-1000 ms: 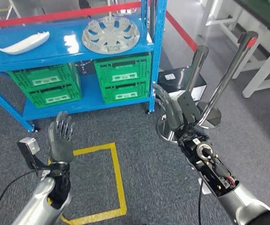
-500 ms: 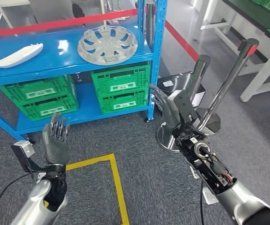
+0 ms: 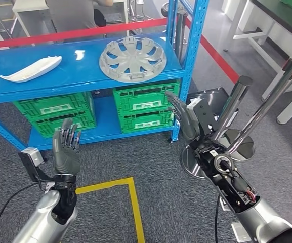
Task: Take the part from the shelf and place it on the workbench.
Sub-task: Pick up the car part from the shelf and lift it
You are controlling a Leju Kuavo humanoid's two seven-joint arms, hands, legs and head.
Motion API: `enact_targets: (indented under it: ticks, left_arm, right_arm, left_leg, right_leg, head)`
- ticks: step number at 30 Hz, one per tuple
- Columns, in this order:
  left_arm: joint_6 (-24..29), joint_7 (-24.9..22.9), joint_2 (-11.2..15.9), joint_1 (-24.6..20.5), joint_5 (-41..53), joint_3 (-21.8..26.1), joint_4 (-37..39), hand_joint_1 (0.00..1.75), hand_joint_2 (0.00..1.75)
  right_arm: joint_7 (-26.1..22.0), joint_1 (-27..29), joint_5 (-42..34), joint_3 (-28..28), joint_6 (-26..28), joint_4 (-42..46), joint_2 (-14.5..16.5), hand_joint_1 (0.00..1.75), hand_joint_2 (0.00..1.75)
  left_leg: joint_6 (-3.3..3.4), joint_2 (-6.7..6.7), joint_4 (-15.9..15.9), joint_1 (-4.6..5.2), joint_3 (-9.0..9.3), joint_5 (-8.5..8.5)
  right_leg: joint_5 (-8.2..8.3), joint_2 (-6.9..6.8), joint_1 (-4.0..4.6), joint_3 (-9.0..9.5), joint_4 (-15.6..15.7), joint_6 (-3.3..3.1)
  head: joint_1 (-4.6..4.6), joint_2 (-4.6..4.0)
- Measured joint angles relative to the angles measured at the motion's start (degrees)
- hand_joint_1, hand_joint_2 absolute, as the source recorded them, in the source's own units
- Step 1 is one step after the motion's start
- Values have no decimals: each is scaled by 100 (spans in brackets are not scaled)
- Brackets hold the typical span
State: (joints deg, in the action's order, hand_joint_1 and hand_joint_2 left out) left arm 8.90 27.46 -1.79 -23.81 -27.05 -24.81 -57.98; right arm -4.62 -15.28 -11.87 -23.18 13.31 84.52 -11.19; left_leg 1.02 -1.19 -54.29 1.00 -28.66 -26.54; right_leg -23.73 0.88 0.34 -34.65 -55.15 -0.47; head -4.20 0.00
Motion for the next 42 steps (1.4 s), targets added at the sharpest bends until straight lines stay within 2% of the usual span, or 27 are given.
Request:
enact_targets:
  ticks: [2, 3, 6, 7, 8, 9, 10, 12, 13, 14, 17, 18, 20, 22, 23, 24, 26, 27, 28, 30, 33, 35, 37, 38, 39, 41, 42]
  left_arm:
    - [0, -2, 4, -21, 1, 0, -3, 0, 0]
    - [0, -2, 5, -31, 2, 0, -5, 0, 0]
    - [5, -5, 14, -17, -1, 0, -9, 0, 0]
    - [15, -8, 20, 0, -4, 0, -9, 0, 0]
    - [30, -14, 26, 13, -10, 0, -9, 0, 0]
    - [47, -19, 32, 21, -15, 0, -10, 0, 0]
    - [68, -24, 39, 24, -20, 0, -11, 0, 0]
    - [101, -27, 59, 37, -29, 1, -14, 0, 0]
    - [114, -33, 69, 54, -33, 1, -15, 0, 0]
    - [121, -37, 80, 73, -37, 3, -20, 0, 0]
    - [133, -40, 95, 91, -39, 7, -72, 0, 0]
    - [133, -35, 92, 81, -38, 7, -90, 0, 0]
    - [131, -28, 90, 76, -37, 7, -108, 0, 0]
    - [128, -27, 98, 97, -39, 7, -108, 0, 0]
    - [128, -27, 102, 109, -39, 7, -108, 0, 0]
    - [133, -27, 104, 113, -40, 7, -108, 0, 0]
    - [156, -26, 104, 109, -52, 7, -107, 0, 0]
    - [169, -25, 105, 104, -63, 7, -107, 0, 0]
    - [180, -25, 107, 101, -74, 7, -107, 0, 0]
    - [190, -25, 110, 103, -90, 6, -107, 0, 0]
    - [192, -17, 115, 91, -98, 6, -121, 0, 0]
    - [192, -10, 121, 82, -98, 6, -127, 0, 0]
    - [192, -9, 131, 107, -101, 6, -127, 0, 0]
    - [190, -10, 138, 123, -102, 5, -126, 0, 0]
    - [185, -10, 143, 129, -104, 5, -126, 0, 0]
    - [171, -9, 149, 113, -105, 4, -125, 0, 0]
    - [165, -8, 150, 97, -106, 4, -125, 0, 0]
  right_arm:
    - [-1, -10, 0, 2, 0, 8, 0, 0, 0]
    - [0, -17, 0, 2, 1, 9, 0, 0, 0]
    - [25, -17, 3, 0, 6, 13, 0, 0, 0]
    - [40, -12, 8, -4, 7, 13, 0, 0, 0]
    - [54, -8, 12, -9, 6, 13, 0, 0, 0]
    - [63, -7, 16, -15, 4, 13, 0, 0, 0]
    - [68, -9, 17, -22, -1, 13, 0, 0, 0]
    - [71, -14, 16, -35, -12, 7, 0, 0, 0]
    - [72, -21, 16, -41, -17, 2, 0, 0, 0]
    - [69, -27, 15, -46, -21, -3, 1, 0, 0]
    - [46, -68, 16, -49, -30, -3, 2, 0, 0]
    - [37, -84, 16, -49, -31, -2, 2, 0, 0]
    - [17, -101, 15, -48, -29, -10, 2, 0, 0]
    - [-1, -105, 15, -49, -27, -36, 2, 0, 0]
    - [-9, -104, 11, -49, -27, -52, 2, 0, 0]
    - [-15, -106, 7, -49, -31, -69, 2, 0, 0]
    - [-27, -124, -2, -45, -52, -101, 1, 0, 0]
    - [-35, -139, -2, -43, -68, -118, 0, 0, 0]
    - [-44, -156, -2, -40, -86, -136, -2, 0, 0]
    - [-63, -180, -2, -33, -109, -171, -4, 0, 0]
    - [-89, -197, -2, -16, -119, -197, -4, 0, 0]
    - [-101, -209, -2, -7, -120, -204, -4, 0, 0]
    - [-103, -208, -2, -3, -120, -222, -4, 0, 0]
    - [-105, -204, -2, -3, -120, -234, -4, 0, 0]
    - [-109, -202, -2, -2, -120, -244, -4, 0, 0]
    - [-122, -201, -2, 2, -120, -255, -4, 0, 0]
    - [-130, -203, -3, 3, -120, -256, -4, 0, 0]
  left_leg:
    - [-45, 9, -232, 0, -30, -14]
    - [-76, 18, -472, -8, -156, -49]
    - [-188, 53, -1530, -64, -925, -406]
    - [-216, 61, -1709, -85, -1143, -554]
    - [-235, 67, -1702, -103, -1271, -631]
    - [-245, 72, -1490, -118, -1304, -560]
    - [-245, 76, -1129, -128, -1261, -321]
    - [-211, 87, -312, -128, -1125, 400]
    - [-181, 88, -76, -118, -1082, 663]
    - [-147, 86, 24, -108, -1067, 806]
    - [-37, 76, 15, -120, -977, 796]
    - [1, 75, 35, -133, -923, 764]
    - [56, 71, 59, -141, -822, 685]
    - [87, 68, 50, -123, -734, 584]
    - [92, 63, 44, -111, -678, 528]
    - [95, 56, 34, -100, -610, 466]
    - [86, 41, 21, -86, -455, 338]
    - [71, 32, 13, -74, -395, 285]
    - [52, 25, 8, -66, -362, 249]
    - [14, 16, 10, -58, -352, 222]
    - [-64, 36, -155, -55, -429, 114]
    - [-132, 63, -800, -74, -786, -114]
    - [-163, 75, -1580, -93, -1307, -285]
    - [-161, 77, -1736, -97, -1472, -227]
    - [-147, 77, -1659, -97, -1521, -54]
    - [-72, 75, -886, -79, -1295, 525]
    - [-26, 74, -484, -61, -1120, 722]
  right_leg:
    - [32, -5, -34, 172, 49, -38]
    - [22, -7, -46, 258, 60, -54]
    - [-67, -13, -74, 399, 83, -67]
    - [-113, -11, -85, 450, 84, -59]
    - [-165, -6, -97, 511, 83, -47]
    - [-228, 0, -109, 586, 83, -30]
    - [-297, 5, -120, 665, 83, -11]
    - [-442, 15, -121, 785, 71, 41]
    - [-515, 22, -112, 816, 61, 71]
    - [-587, 29, -102, 827, 61, 102]
    - [-757, -10, -92, 902, 92, 196]
    - [-836, -39, -94, 881, -28, 221]
    - [-1091, -79, -106, 561, -682, 249]
    - [-1262, -78, -106, 24, -1436, 255]
    - [-1186, -78, -103, -151, -1566, 250]
    - [-982, -78, -99, -221, -1472, 236]
    - [-370, -76, -85, -87, -779, 188]
    - [-146, -73, -66, 16, -439, 167]
    - [-34, -70, -51, 115, -192, 147]
    - [-51, -59, -27, 200, -47, 125]
    - [-82, -44, -77, 304, 39, 84]
    - [-117, -46, -97, 379, 76, 40]
    - [-177, -44, -98, 439, 78, 8]
    - [-214, -36, -96, 480, 78, 4]
    - [-256, -26, -93, 532, 78, 5]
    - [-353, -8, -82, 656, 82, 13]
    - [-401, -2, -68, 703, 85, 25]
  head:
    - [23, 0]
    - [41, 0]
    - [87, 0]
    - [94, 0]
    - [101, 0]
    - [108, 0]
    - [115, 0]
    - [138, 0]
    - [146, 0]
    - [153, 0]
    - [146, 0]
    - [133, 0]
    - [75, 0]
    - [18, 0]
    - [-1, 0]
    - [-16, 0]
    - [-49, 0]
    - [-45, 0]
    - [-42, 0]
    - [-17, 0]
    - [15, 0]
    - [60, 0]
    - [86, 0]
    - [92, 0]
    - [101, 0]
    - [114, 0]
    - [117, 0]
